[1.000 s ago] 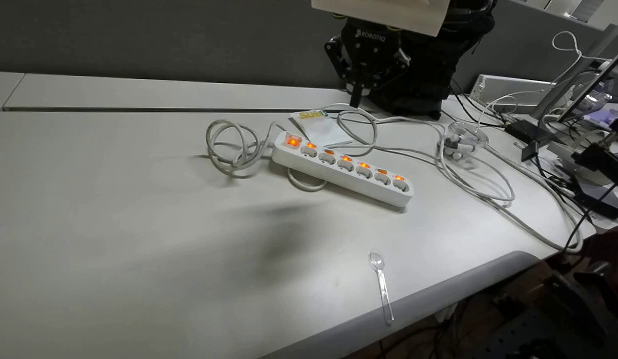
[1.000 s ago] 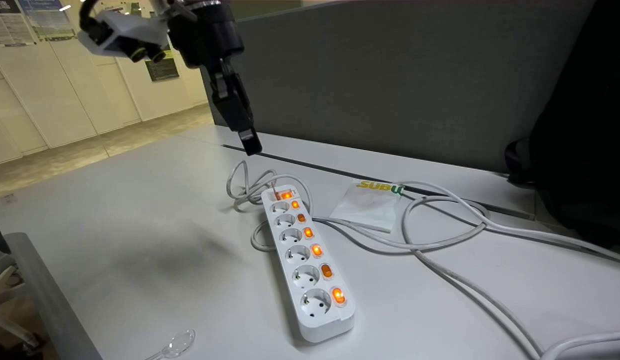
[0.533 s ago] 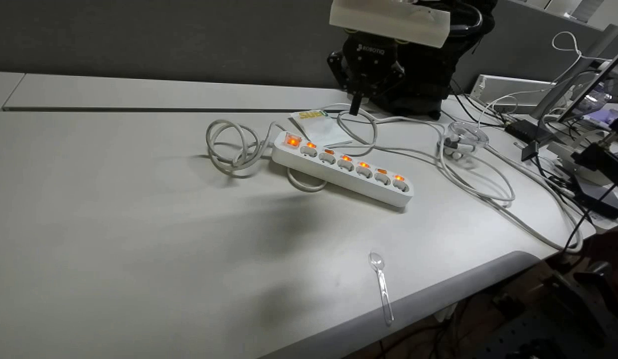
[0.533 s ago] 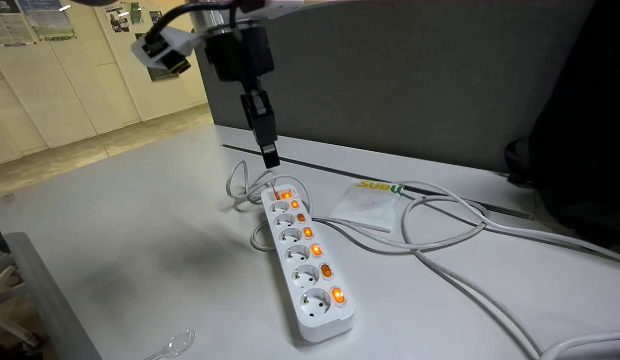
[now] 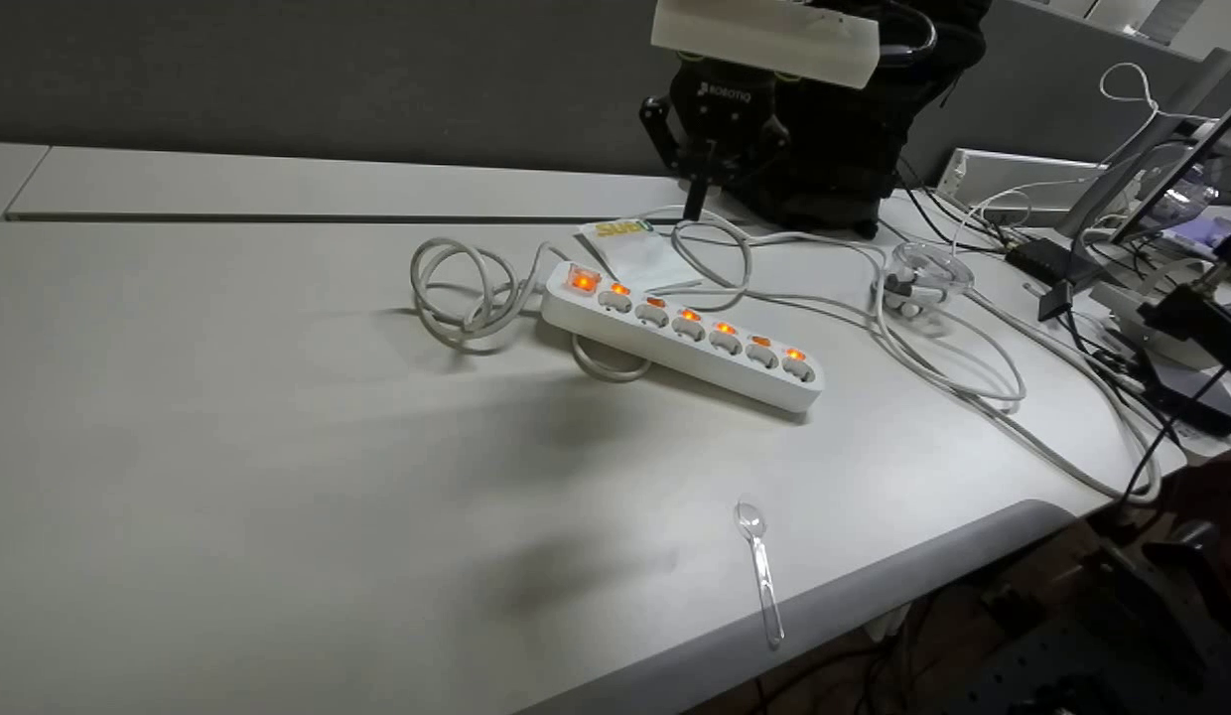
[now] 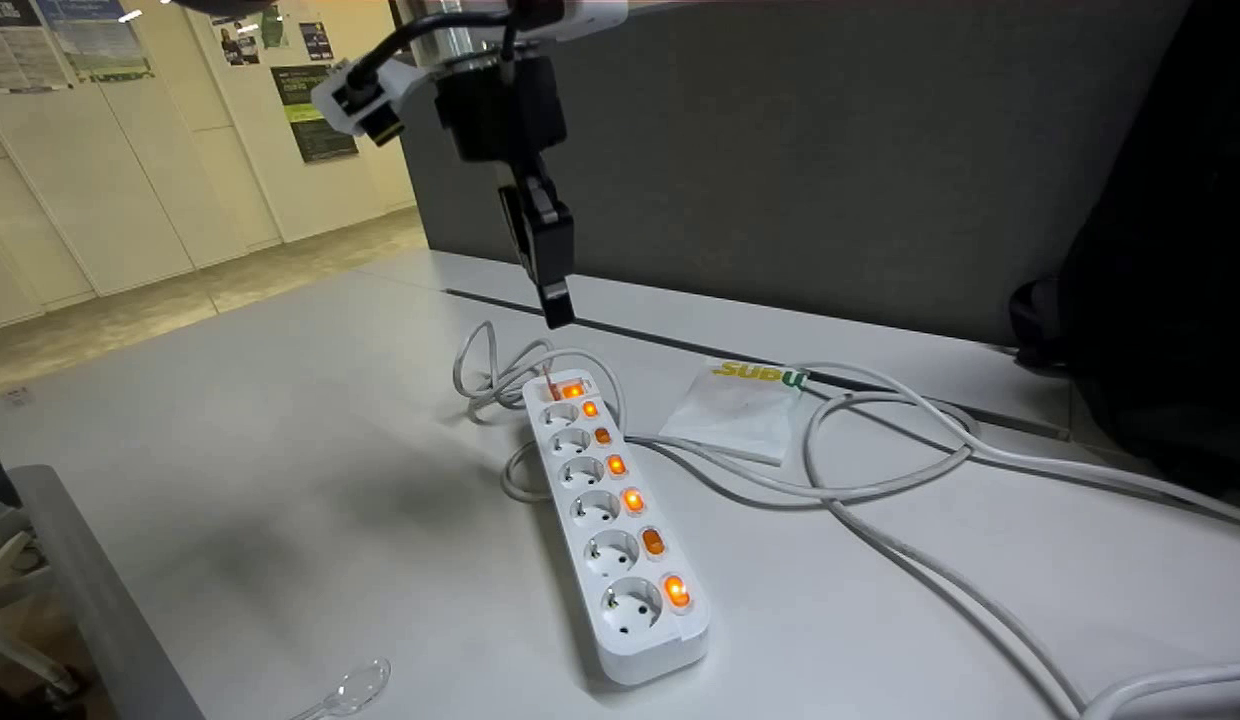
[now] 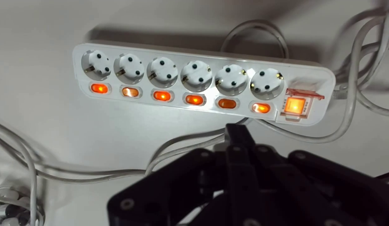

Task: Turn on the third switch from the left on the extension cord

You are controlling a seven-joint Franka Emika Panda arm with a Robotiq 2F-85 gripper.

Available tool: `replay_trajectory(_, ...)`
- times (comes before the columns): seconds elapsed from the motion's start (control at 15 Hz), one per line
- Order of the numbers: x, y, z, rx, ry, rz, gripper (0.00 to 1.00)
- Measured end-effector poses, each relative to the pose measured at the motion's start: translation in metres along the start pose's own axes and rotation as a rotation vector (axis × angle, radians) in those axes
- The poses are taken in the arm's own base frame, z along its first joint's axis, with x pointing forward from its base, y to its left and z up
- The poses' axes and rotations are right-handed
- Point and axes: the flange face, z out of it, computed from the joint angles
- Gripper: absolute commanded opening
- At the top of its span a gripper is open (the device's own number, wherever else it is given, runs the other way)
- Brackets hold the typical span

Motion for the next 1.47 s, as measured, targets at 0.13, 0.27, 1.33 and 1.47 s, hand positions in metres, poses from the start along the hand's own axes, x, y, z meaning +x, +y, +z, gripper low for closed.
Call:
replay_trajectory(0.13,0.000,0.001,0.002,-0.003,0.000,0.002,0.00)
replay_trajectory(0.27,0.002,0.004,0.006,-0.008,-0.004,0.007,0.00)
replay_trajectory(1.33,0.030,0.004,0.054,-0.057,-0.027,-0.003,0.00)
replay_trajectory(1.47,0.027,0.002,0.061,-0.066,-0.035,-0.005,0.00)
